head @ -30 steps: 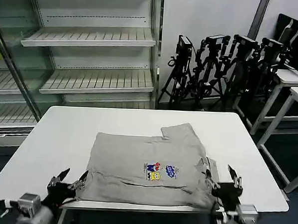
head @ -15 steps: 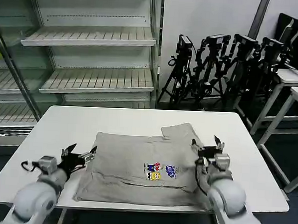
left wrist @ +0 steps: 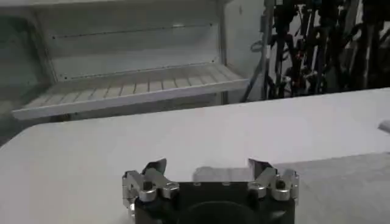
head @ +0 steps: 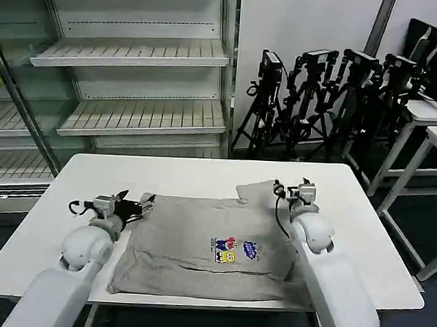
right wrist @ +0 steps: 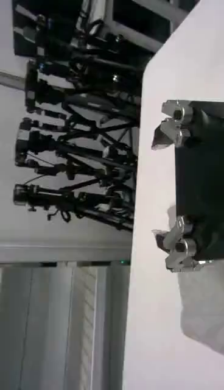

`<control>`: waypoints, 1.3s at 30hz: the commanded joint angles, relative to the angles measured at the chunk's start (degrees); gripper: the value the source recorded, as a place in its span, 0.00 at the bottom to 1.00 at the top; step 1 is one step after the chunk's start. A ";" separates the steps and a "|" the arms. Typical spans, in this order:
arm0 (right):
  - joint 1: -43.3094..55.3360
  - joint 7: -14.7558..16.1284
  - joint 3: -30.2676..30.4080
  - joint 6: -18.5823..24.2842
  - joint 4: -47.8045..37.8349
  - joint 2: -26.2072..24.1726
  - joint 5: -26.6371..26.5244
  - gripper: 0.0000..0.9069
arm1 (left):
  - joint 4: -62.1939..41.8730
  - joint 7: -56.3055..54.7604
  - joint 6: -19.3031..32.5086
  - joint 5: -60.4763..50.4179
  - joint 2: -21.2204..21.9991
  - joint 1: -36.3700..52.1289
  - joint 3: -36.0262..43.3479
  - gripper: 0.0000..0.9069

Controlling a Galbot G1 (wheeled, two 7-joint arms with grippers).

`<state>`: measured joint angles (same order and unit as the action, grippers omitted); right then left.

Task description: Fold and organize the clothes.

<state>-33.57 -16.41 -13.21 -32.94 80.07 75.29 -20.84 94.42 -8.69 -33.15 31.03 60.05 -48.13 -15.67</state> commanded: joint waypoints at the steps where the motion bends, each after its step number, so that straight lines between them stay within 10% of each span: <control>1: 7.30 0.50 1.04 -0.20 -13.02 3.09 -0.68 1.00 | -10.46 0.29 0.00 -1.79 1.17 7.80 6.16 1.00; 4: 7.66 0.67 1.10 -0.21 -14.84 4.13 -1.09 1.00 | -11.35 0.36 -0.03 -1.79 1.43 8.04 6.37 1.00; 6: 7.79 0.86 1.30 -0.22 -15.78 4.64 -1.21 0.93 | -11.45 0.49 -0.06 -1.28 1.32 7.97 6.34 0.69; 7: 7.76 0.95 1.43 -0.24 -16.12 4.79 -1.28 0.81 | -11.41 0.49 -0.06 -1.10 1.27 7.91 6.33 0.56; 8: 7.68 0.96 1.61 -0.24 -16.20 4.86 -1.68 0.44 | -11.47 0.49 -0.04 -0.82 1.26 7.82 6.34 0.16; 10: 7.47 0.56 2.10 -0.32 -15.90 4.83 -5.13 0.00 | -11.75 0.51 -0.03 -0.26 1.28 7.65 6.37 0.02; 29: 7.62 0.04 3.52 -0.12 -14.64 5.58 -10.77 0.00 | -9.87 0.58 0.01 3.79 0.38 6.17 5.35 0.02; 39: 5.37 0.81 4.50 6.53 -4.03 2.95 -11.00 0.00 | -2.66 0.90 0.09 6.26 -2.20 3.63 2.45 0.02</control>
<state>-27.48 -15.75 -9.24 -30.19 69.71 79.41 -31.18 85.93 -7.98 -33.05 35.30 59.68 -43.14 -11.51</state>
